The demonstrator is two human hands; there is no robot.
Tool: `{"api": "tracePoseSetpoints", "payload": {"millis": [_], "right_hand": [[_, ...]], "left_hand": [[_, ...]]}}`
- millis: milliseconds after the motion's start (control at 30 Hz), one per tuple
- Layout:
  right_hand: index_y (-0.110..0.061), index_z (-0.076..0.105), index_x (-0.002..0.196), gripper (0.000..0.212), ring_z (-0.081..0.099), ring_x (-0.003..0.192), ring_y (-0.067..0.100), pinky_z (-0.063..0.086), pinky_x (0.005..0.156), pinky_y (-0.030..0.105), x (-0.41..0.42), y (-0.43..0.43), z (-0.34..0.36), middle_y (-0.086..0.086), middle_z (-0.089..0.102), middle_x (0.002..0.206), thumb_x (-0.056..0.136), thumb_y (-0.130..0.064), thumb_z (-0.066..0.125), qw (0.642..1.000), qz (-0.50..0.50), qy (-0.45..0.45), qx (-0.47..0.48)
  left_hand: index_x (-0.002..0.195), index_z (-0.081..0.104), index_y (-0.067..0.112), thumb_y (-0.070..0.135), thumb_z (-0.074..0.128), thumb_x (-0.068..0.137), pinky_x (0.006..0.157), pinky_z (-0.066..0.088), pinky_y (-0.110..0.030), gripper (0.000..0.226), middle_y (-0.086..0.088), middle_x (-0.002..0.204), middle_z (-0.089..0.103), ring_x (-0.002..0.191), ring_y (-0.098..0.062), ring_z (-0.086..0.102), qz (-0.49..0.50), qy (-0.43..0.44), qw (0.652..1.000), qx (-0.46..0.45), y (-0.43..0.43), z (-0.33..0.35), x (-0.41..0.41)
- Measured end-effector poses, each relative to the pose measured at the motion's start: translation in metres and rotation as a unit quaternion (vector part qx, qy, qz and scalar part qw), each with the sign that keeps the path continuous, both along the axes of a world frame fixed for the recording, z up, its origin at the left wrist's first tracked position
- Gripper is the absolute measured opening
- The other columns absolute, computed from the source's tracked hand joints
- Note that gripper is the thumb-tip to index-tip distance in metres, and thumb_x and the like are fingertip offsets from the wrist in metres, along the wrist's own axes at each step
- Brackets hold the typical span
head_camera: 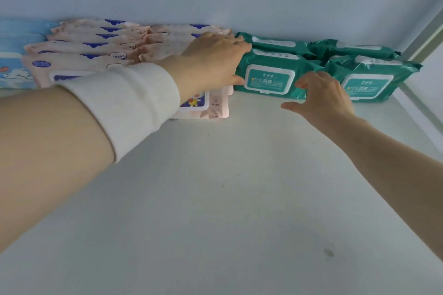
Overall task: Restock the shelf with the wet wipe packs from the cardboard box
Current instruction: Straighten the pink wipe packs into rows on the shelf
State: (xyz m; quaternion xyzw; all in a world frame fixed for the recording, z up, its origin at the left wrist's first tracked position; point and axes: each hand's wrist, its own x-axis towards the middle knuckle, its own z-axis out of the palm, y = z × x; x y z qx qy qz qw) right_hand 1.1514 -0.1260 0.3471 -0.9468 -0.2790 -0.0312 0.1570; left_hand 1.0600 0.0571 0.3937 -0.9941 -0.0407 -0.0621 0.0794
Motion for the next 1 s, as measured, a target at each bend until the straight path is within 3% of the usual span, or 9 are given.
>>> {"api": "tracePoseSetpoints", "payload": {"millis": [233,400,567,667,767,800,867,933,1000], "right_hand": [[-0.008,0.049,0.121,0.059,0.036,0.119,0.033,0.032,0.097,0.037,0.051,-0.005,0.008,0.016,0.045,0.124,0.075,-0.038,0.073,0.986,0.023,-0.165,-0.01],[-0.006,0.051,0.115,0.058,0.035,0.118,0.033,0.029,0.094,0.038,0.079,0.01,-0.003,0.015,0.052,0.117,0.076,-0.048,0.067,0.976,0.017,-0.213,-0.034],[-0.004,0.05,0.115,0.044,0.035,0.122,0.034,0.028,0.095,0.041,0.093,0.027,-0.016,0.018,0.053,0.12,0.083,-0.03,0.066,0.976,-0.021,-0.214,-0.011],[-0.007,0.049,0.119,0.053,0.034,0.121,0.033,0.028,0.096,0.04,0.091,0.028,-0.008,0.015,0.052,0.122,0.08,-0.038,0.068,0.983,-0.036,-0.181,-0.013],[-0.005,0.053,0.114,0.057,0.042,0.112,0.035,0.029,0.091,0.034,0.064,0.011,-0.012,0.016,0.052,0.115,0.072,-0.037,0.074,0.972,-0.012,-0.216,0.089],[-0.004,0.054,0.109,0.053,0.046,0.104,0.034,0.03,0.086,0.032,0.051,0.005,-0.018,0.015,0.055,0.108,0.071,-0.034,0.076,0.969,-0.001,-0.201,0.14],[-0.008,0.053,0.104,0.045,0.05,0.096,0.028,0.033,0.078,0.028,0.034,0.0,-0.033,0.009,0.058,0.1,0.075,-0.035,0.074,0.98,-0.015,-0.066,0.185],[-0.009,0.054,0.109,0.047,0.053,0.1,0.025,0.039,0.081,0.03,0.037,0.006,-0.049,0.006,0.061,0.104,0.078,-0.041,0.07,0.978,-0.085,0.088,0.168],[-0.006,0.057,0.11,0.047,0.055,0.106,0.027,0.043,0.085,0.034,0.048,0.019,-0.055,0.01,0.063,0.11,0.081,-0.041,0.068,0.959,-0.145,0.141,0.197]], "left_hand": [[0.136,0.038,0.009,0.047,0.061,0.083,0.095,0.041,-0.044,0.069,-0.012,0.138,0.047,0.121,-0.031,0.049,0.055,0.02,0.998,0.02,-0.008,-0.013,0.071],[0.133,0.043,0.011,0.05,0.061,0.081,0.078,0.04,-0.037,0.067,-0.009,0.126,0.052,0.112,-0.03,0.053,0.062,0.017,0.998,0.012,0.006,-0.018,0.086],[0.134,0.041,0.008,0.053,0.062,0.078,0.09,0.04,-0.043,0.075,-0.015,0.128,0.047,0.119,-0.032,0.045,0.069,0.008,0.998,0.011,0.01,-0.02,0.096],[0.133,0.04,0.008,0.055,0.065,0.074,0.094,0.039,-0.044,0.079,-0.015,0.13,0.045,0.121,-0.032,0.042,0.067,0.018,0.998,-0.009,0.012,-0.017,0.098],[0.136,0.037,0.011,0.056,0.067,0.073,0.098,0.037,-0.043,0.083,-0.015,0.132,0.043,0.124,-0.032,0.04,0.048,0.031,0.998,-0.027,0.016,-0.012,0.097],[0.137,0.037,0.013,0.056,0.068,0.072,0.099,0.037,-0.042,0.084,-0.014,0.132,0.044,0.124,-0.032,0.04,0.042,0.031,0.998,-0.031,0.019,-0.011,0.095],[0.137,0.038,0.015,0.057,0.069,0.07,0.098,0.037,-0.041,0.085,-0.011,0.133,0.045,0.125,-0.03,0.041,0.034,0.025,0.998,-0.04,0.023,-0.007,0.095],[0.135,0.041,0.016,0.057,0.07,0.069,0.096,0.039,-0.041,0.083,-0.008,0.132,0.048,0.124,-0.029,0.043,0.03,0.033,0.998,-0.051,0.025,-0.004,0.098],[0.132,0.045,0.015,0.056,0.07,0.069,0.094,0.042,-0.042,0.078,-0.007,0.129,0.051,0.121,-0.029,0.046,0.025,0.041,0.997,-0.054,0.026,-0.003,0.101]]}}
